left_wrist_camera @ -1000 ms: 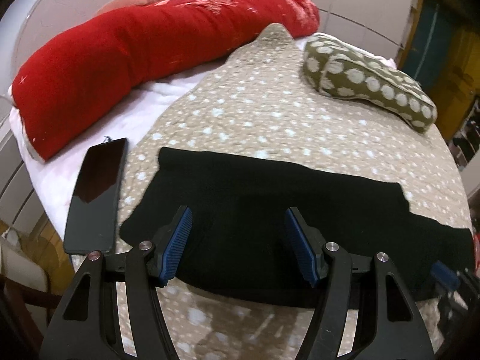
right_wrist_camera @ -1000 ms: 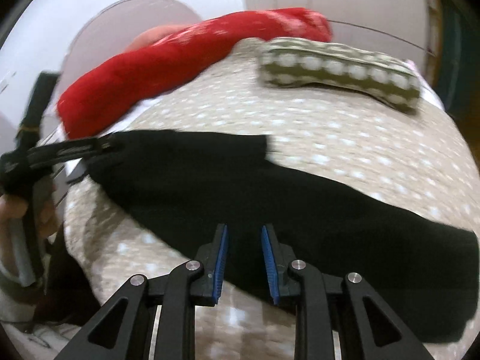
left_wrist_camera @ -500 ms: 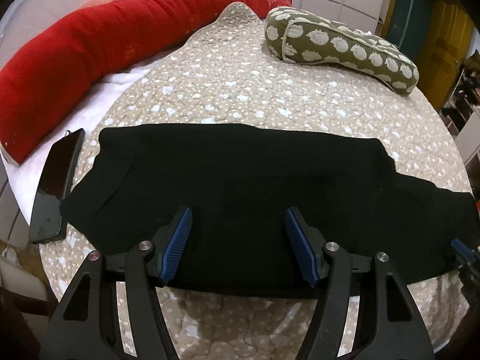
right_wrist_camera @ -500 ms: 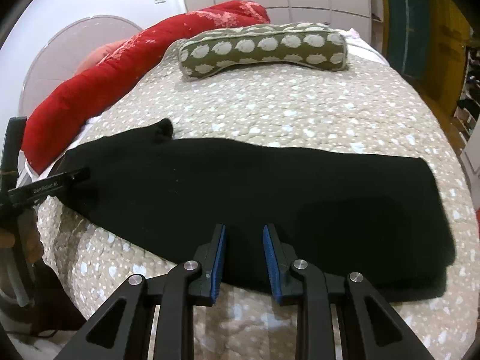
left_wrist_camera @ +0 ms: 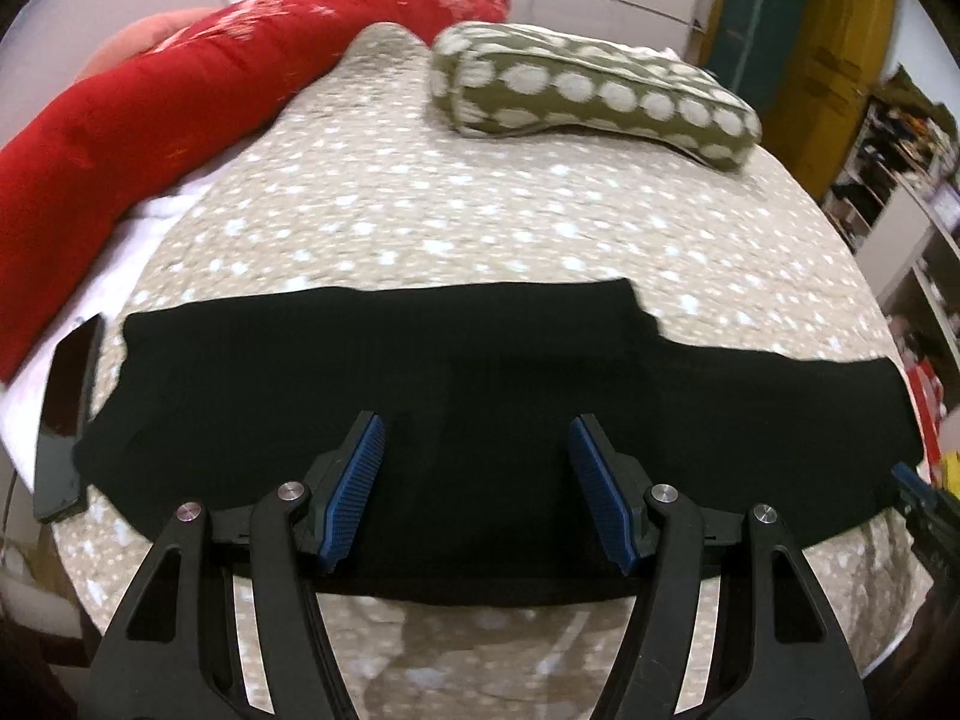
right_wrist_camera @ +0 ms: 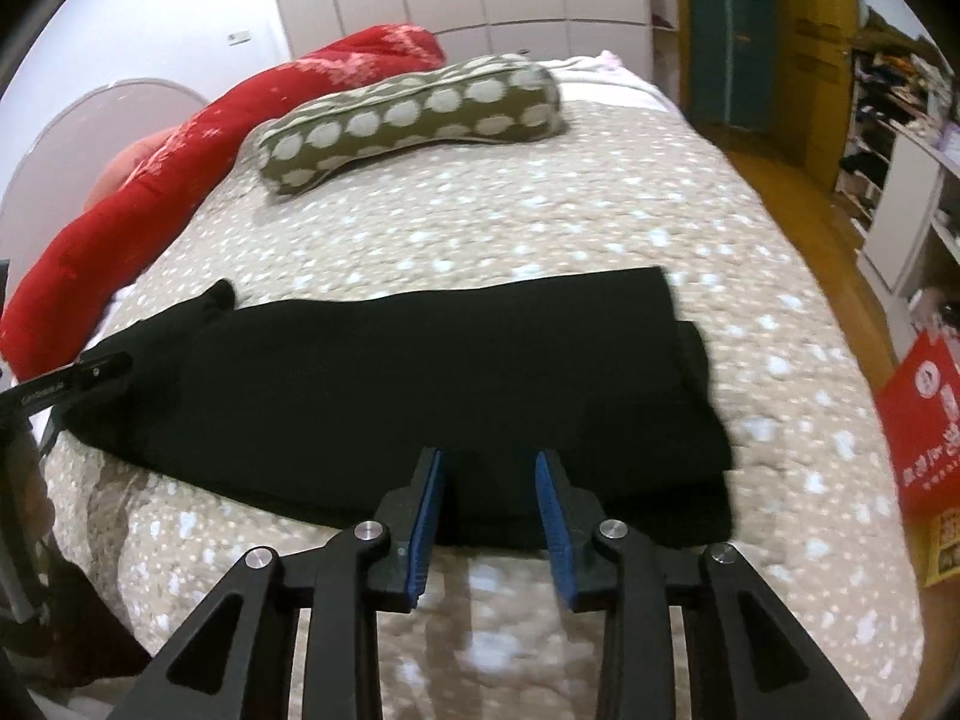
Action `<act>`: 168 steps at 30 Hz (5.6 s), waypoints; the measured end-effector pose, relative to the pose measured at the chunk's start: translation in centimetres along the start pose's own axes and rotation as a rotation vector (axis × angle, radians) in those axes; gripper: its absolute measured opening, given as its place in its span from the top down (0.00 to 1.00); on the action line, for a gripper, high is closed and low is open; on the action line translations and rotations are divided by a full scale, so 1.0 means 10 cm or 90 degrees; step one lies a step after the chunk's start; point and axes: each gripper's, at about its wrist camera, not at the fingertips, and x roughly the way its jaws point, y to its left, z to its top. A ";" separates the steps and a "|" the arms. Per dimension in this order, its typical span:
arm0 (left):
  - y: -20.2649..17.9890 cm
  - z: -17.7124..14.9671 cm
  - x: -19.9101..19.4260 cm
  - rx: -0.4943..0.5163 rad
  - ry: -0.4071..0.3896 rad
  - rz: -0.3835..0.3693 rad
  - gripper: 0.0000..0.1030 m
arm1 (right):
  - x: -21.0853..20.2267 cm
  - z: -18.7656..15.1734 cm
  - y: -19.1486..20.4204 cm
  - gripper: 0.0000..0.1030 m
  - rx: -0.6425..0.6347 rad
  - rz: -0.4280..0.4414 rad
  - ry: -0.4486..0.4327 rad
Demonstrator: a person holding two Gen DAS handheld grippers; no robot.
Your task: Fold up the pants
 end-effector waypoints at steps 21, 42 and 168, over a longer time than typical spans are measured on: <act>-0.96 0.11 0.19 0.116 0.043 -0.079 0.38 | 0.02 0.17 -0.59 0.92 0.068 -0.053 -0.033; -1.85 0.28 0.32 0.204 0.044 -0.157 0.38 | -0.17 -0.12 -0.87 0.56 0.156 0.019 -0.027; -0.16 0.09 0.28 0.042 0.075 -0.129 0.69 | 0.38 0.33 1.13 0.75 -0.136 0.166 0.016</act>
